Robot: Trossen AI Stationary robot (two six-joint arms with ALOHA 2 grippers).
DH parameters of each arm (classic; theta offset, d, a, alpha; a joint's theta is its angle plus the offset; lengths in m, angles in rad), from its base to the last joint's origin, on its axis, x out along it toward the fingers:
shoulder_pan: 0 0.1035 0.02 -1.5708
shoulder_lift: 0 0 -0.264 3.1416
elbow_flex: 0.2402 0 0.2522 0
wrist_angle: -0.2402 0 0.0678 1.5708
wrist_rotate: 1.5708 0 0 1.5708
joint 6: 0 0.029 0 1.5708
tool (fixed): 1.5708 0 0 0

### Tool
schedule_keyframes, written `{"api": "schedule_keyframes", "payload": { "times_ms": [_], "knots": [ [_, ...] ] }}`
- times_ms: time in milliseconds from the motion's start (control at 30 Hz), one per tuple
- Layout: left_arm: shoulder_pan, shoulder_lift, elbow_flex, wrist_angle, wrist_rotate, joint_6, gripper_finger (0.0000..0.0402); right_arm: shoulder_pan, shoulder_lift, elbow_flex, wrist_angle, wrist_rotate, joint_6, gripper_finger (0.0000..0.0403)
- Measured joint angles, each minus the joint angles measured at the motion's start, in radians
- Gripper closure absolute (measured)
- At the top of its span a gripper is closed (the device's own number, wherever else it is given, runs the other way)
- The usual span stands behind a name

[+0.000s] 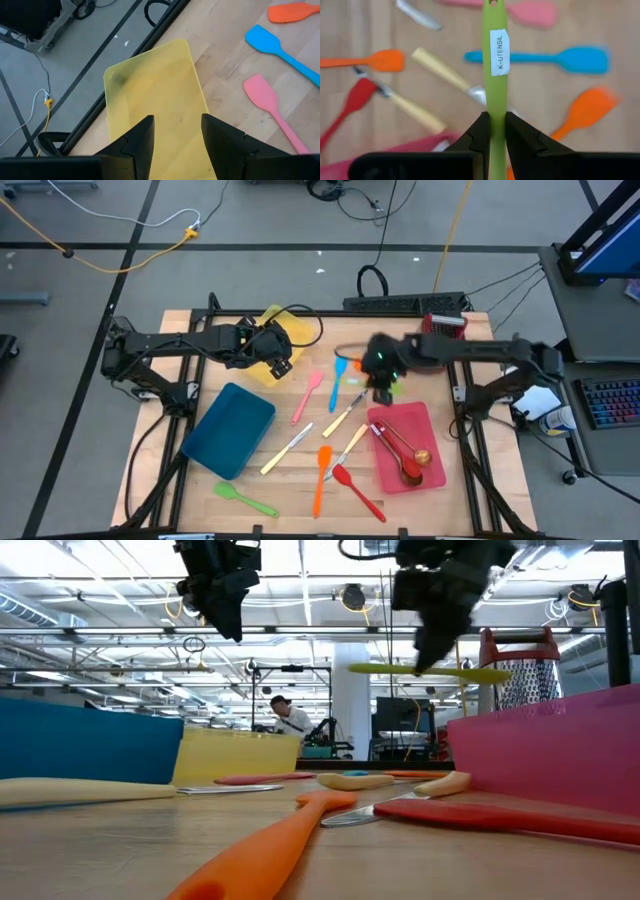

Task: Pick & Place Kitchen Items
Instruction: Put the light green serving spoon into the pink bin

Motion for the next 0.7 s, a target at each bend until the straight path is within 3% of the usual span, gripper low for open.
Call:
{"api": "schedule_keyframes", "payload": {
  "times_ms": [300, 700],
  "knots": [
    [0.0, 0.0, 0.0, 0.0, 0.0, 0.004, 0.0234, 0.251, -0.208, -0.323, 0.085, 0.06, 0.53, 0.0366],
    [0.0, 0.0, 0.0, 0.004, 0.0, -0.001, 0.0234, 0.5, -0.322, -0.381, 0.093, 0.265, 0.964, 0.0366]
  ]
}}
